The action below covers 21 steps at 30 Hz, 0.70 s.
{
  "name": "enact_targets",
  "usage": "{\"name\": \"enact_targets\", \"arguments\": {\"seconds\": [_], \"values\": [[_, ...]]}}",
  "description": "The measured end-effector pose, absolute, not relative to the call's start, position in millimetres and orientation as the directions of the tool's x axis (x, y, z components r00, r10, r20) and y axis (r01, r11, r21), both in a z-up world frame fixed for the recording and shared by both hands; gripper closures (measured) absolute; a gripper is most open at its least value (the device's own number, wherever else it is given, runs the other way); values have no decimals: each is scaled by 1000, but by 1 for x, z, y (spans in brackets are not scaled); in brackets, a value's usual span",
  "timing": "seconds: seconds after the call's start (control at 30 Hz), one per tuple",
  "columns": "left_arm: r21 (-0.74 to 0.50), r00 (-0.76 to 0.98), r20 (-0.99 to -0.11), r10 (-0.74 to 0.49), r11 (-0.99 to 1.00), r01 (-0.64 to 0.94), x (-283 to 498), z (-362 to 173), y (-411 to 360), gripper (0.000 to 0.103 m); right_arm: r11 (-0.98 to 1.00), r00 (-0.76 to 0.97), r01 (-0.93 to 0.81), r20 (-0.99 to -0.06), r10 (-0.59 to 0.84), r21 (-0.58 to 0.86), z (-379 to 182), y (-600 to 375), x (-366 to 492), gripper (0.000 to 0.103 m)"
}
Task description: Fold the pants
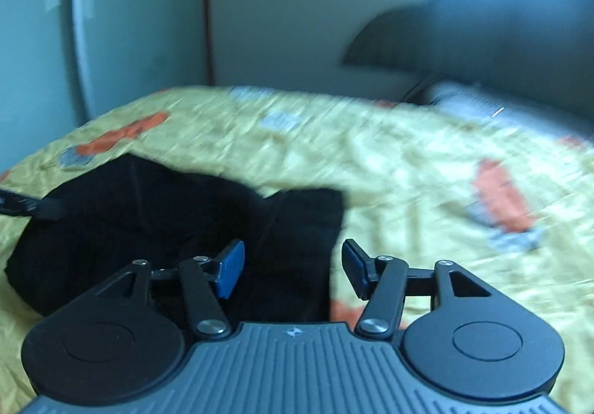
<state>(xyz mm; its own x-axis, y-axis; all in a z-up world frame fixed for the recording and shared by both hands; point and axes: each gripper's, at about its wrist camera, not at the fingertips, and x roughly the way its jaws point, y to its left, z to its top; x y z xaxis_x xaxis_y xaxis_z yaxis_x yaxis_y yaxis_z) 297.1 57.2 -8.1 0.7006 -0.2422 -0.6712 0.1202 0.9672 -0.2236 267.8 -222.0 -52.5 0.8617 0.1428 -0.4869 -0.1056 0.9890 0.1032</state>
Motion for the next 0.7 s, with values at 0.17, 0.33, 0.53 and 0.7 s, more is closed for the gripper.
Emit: {"name": "enact_targets", "arguments": {"seconds": [0.17, 0.33, 0.53, 0.7], "values": [[-178, 685, -705, -181, 981, 76, 290, -20, 52, 50, 967, 815, -251, -527, 240, 52, -63, -199, 260, 46], [-247, 667, -721, -189, 969, 7, 279, -13, 58, 57, 984, 809, -159, -560, 176, 79, -70, -199, 266, 43], [-192, 690, -706, -160, 981, 32, 239, 1, 42, 43, 967, 840, -190, -481, 251, 173, -47, -202, 217, 25], [-117, 733, -668, -126, 991, 63, 210, 6, 21, 25, 962, 843, -188, -470, 261, 197, -32, -195, 186, 19]]}}
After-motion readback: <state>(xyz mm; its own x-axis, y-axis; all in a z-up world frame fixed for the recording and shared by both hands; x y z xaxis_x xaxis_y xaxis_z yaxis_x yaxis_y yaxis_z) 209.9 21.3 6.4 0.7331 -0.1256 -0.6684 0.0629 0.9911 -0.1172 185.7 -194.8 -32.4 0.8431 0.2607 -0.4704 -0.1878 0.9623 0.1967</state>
